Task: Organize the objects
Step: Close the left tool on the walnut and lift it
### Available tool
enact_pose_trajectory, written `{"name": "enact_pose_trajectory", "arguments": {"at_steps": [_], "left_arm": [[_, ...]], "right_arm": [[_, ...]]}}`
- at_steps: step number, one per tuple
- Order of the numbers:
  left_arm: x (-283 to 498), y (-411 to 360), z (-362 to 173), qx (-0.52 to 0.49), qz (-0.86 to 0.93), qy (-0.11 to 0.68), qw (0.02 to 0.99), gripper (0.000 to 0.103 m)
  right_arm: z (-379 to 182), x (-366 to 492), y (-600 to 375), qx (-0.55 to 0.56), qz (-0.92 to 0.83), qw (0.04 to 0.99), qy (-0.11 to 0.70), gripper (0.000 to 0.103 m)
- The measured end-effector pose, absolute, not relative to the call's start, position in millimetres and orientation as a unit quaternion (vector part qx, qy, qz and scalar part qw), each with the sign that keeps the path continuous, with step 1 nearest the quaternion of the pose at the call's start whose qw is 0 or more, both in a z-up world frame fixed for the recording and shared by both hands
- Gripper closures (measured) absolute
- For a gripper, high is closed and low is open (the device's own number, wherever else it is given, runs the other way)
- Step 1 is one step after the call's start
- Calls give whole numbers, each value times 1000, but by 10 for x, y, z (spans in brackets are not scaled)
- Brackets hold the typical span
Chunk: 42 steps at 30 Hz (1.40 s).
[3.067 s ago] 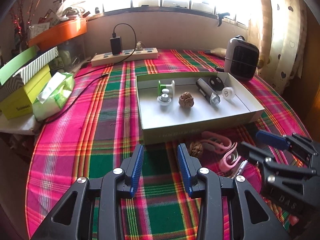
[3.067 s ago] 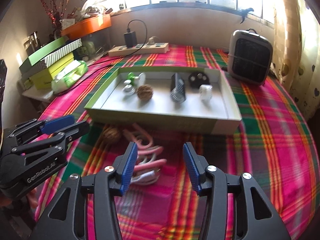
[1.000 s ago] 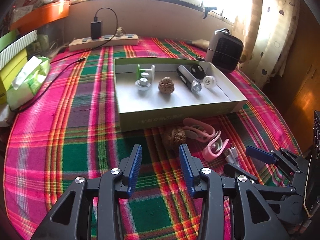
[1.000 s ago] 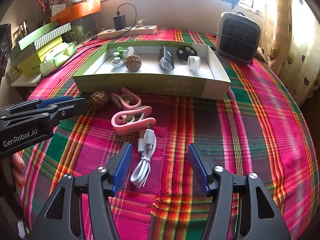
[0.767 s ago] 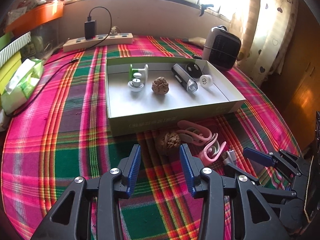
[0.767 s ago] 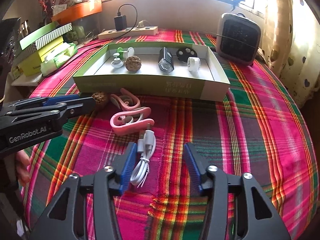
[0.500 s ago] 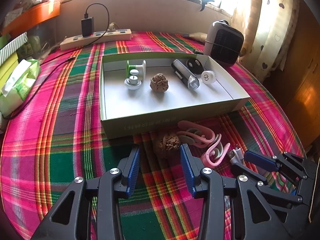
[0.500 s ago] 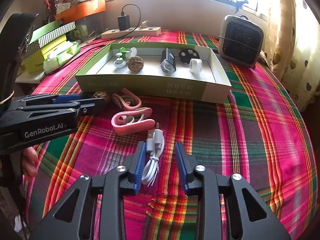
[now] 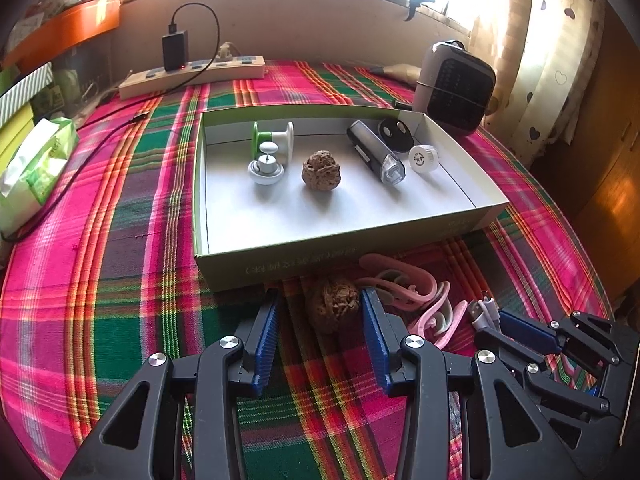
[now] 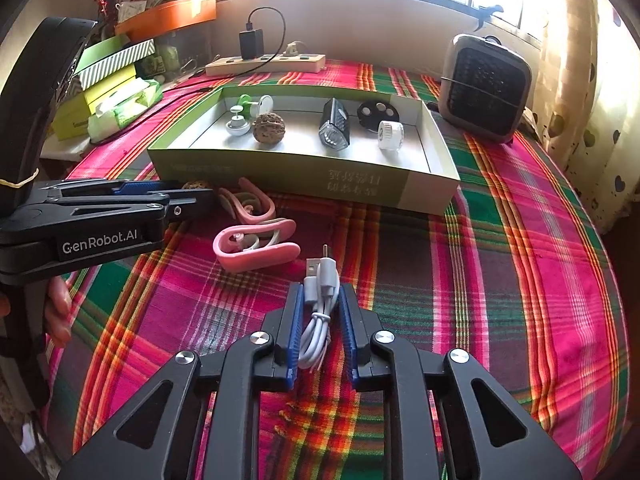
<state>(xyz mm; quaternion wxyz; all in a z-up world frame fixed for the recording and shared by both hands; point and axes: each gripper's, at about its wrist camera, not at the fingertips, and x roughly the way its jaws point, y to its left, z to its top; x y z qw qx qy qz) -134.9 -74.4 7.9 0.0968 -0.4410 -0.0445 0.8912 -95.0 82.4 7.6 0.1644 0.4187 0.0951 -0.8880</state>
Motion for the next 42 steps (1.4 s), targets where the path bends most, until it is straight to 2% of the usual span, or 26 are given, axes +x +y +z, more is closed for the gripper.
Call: {"name": "enact_pose_trajectory", "arguments": {"at_steps": [3,7,42], "left_arm": [[-1358,-749,82,-441,891,-45,93,66],[-1366,-763,83,-441,892,-46,87,76],[-1284,-751,308,-416,904,-43,91,76]], "right_arm": [[77,-965,832,419,-888,166,94,84],[85,-978,838,419,-887,169,94,84],[304,-1011,888,394,-896,191,76,84]]}}
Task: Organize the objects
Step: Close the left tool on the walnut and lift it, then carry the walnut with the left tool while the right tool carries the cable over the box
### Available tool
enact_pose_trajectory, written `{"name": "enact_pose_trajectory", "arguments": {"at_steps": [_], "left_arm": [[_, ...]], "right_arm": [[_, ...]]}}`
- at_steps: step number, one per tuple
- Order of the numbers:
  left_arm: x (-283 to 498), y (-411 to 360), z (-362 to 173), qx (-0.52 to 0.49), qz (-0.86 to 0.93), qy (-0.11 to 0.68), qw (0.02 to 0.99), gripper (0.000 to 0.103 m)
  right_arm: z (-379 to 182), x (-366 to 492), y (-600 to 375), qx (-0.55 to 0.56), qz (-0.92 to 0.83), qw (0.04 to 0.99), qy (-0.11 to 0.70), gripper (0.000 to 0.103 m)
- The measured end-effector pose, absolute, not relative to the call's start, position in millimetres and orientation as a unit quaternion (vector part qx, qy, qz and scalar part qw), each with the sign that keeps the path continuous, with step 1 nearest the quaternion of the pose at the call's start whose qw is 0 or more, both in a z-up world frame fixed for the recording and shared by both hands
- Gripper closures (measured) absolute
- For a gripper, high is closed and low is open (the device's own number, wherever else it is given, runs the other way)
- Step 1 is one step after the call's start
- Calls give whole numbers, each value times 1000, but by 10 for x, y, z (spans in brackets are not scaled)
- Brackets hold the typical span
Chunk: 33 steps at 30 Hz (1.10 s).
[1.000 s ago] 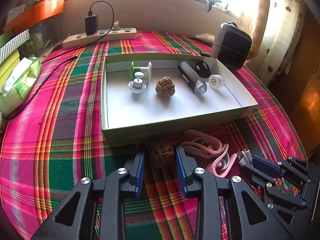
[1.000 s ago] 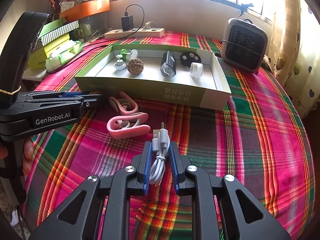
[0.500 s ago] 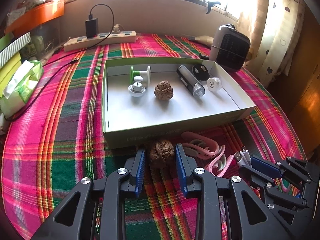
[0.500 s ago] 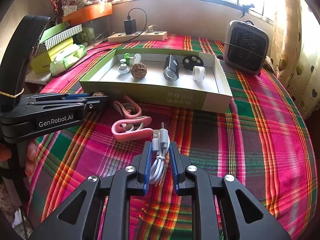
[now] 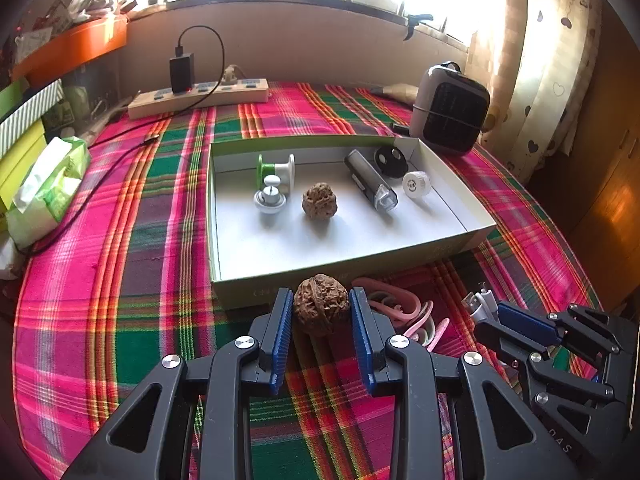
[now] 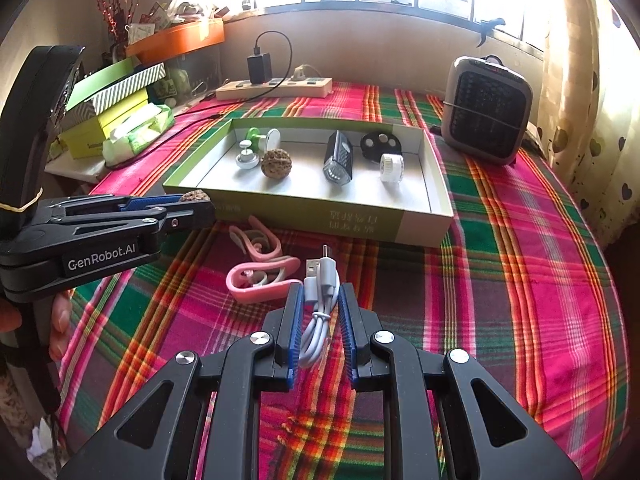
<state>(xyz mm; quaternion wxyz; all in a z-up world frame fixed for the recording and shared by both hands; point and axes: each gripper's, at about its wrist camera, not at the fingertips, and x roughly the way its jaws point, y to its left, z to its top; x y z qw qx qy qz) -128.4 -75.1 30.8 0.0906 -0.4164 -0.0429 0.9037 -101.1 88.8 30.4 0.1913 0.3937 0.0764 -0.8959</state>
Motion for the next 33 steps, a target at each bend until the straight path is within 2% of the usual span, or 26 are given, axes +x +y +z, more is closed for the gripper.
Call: {"name": "enact_pose_trajectory", "arguments": {"at_steps": [33], "left_arm": [[-1736,-824,427,-405,909,-48,80,76]], "right_arm": [[543,-1896,928,391,-897,194,72,84]]}}
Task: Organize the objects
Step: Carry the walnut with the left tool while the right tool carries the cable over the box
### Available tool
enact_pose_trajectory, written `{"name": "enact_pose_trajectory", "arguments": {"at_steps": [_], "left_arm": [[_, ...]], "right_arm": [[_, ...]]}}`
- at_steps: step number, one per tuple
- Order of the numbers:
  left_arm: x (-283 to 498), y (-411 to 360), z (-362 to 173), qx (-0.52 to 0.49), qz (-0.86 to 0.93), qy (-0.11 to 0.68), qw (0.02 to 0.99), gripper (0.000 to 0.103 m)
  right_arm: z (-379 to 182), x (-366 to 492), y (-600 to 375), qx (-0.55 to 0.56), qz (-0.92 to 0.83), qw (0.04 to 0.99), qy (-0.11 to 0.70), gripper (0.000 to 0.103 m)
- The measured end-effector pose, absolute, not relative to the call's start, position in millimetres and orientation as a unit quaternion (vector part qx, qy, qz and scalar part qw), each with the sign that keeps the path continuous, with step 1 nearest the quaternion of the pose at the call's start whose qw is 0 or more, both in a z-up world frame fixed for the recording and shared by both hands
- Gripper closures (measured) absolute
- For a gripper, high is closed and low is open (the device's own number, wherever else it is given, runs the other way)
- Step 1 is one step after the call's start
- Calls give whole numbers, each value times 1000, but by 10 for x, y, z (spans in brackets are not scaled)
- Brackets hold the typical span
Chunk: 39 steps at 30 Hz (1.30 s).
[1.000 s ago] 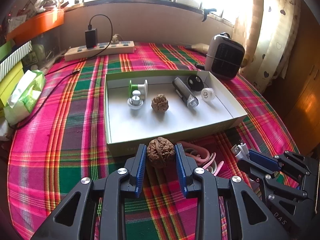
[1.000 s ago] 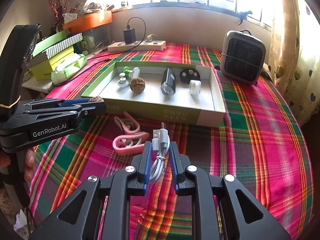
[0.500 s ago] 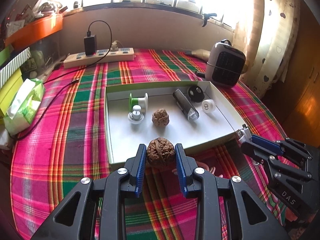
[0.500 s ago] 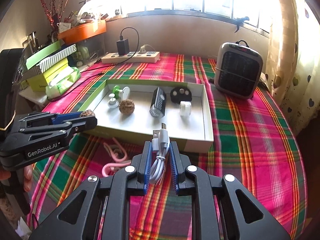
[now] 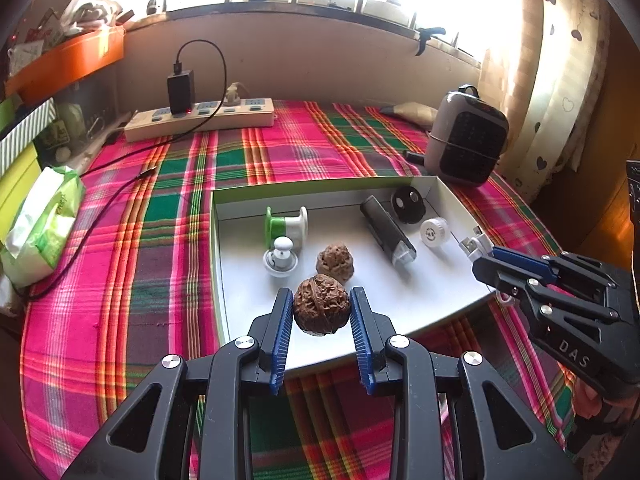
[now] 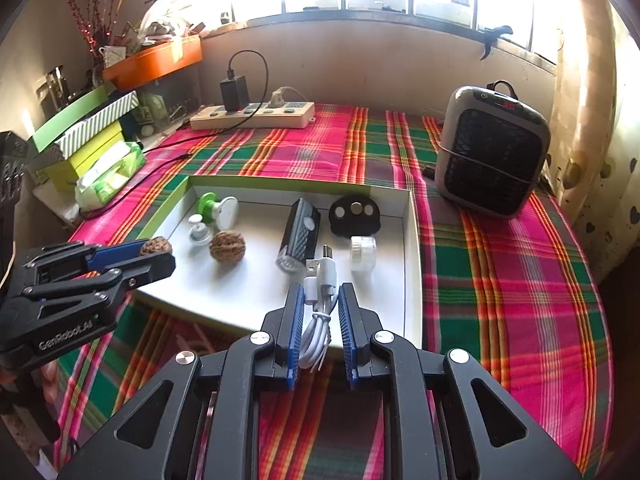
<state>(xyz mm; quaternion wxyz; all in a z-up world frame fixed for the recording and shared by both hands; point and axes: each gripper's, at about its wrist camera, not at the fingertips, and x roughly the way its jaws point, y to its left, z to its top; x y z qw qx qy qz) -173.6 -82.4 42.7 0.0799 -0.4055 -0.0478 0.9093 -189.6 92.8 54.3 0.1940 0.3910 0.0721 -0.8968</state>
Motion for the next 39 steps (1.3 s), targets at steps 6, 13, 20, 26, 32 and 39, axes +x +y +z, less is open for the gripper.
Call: {"name": "enact_pose_trajectory", "arguments": {"at_steps": [6,13,20,26,32,39], "left_arm": [[-1831,-875,369,-412,907,-51,71,76],[-1920,-921,273,-423,902,-52,63,76],[-2006,-925,199,-430,899,-49,63,76],[-2043,-892,190,-431,899,-44,64,76],[-2070,-848,171,-433,899,-34,62,76],[-2077,-820,157,-431,900,-22,58,76]], "right_arm": [[502,-2111,895,402,-892,195,71,84],[381,-2292,856,421,-883,195,73,84],[279,-2400,823,435,-875,197,74,84],[228,-2456,821,440,-874,191,80,84],[202,-2479,807,437,-876,182,94,84],[165,-2478,789,434,-877,176,107,84]]}}
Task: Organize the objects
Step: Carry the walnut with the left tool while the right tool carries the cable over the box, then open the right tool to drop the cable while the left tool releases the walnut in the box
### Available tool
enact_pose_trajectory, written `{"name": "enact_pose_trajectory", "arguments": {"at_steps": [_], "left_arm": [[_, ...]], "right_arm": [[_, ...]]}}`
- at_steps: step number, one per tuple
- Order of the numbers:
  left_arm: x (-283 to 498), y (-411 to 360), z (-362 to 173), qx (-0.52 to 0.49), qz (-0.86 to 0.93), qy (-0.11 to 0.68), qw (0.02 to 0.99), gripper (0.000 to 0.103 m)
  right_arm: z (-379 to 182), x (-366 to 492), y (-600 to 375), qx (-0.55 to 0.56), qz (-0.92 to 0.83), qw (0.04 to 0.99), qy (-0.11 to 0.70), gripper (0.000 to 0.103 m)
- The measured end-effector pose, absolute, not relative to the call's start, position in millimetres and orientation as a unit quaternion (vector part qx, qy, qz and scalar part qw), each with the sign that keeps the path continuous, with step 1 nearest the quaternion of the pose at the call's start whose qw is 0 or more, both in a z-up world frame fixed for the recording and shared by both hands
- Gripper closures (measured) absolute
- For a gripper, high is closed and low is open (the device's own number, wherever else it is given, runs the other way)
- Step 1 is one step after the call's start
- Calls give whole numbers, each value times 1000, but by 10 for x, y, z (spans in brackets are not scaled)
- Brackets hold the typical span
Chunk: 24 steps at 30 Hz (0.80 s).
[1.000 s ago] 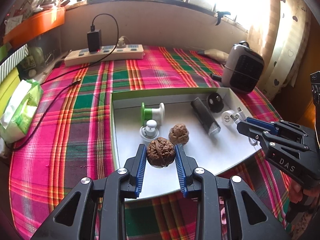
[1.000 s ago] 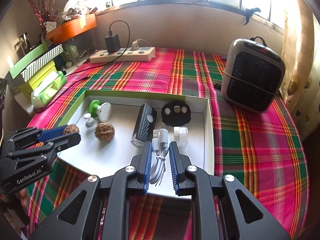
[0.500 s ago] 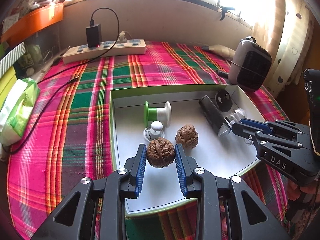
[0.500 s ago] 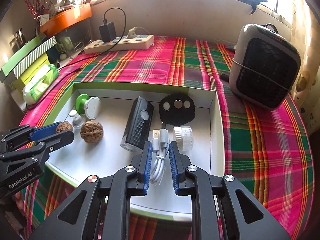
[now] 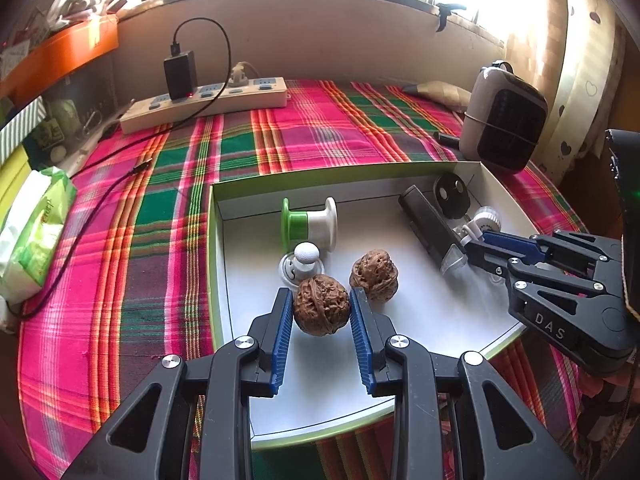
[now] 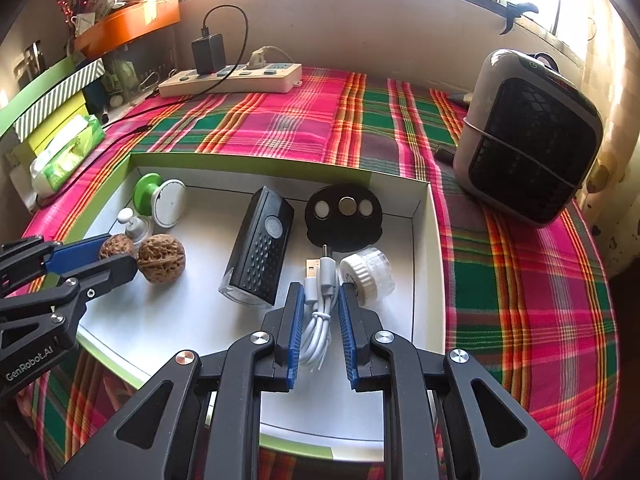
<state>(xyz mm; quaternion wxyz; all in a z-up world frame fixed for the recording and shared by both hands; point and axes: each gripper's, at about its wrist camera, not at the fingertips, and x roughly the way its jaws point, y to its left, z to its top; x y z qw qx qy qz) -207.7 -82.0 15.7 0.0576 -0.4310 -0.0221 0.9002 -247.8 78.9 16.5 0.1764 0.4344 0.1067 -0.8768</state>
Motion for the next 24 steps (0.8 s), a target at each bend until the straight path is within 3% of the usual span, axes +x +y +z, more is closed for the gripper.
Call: {"name": "enact_pose_trajectory", "arguments": {"at_steps": [24], "left_arm": [[-2075,-794,156,-430,901,-12,52,76]], "right_arm": [[151,-2457,775,433,-877,177,107,84]]}}
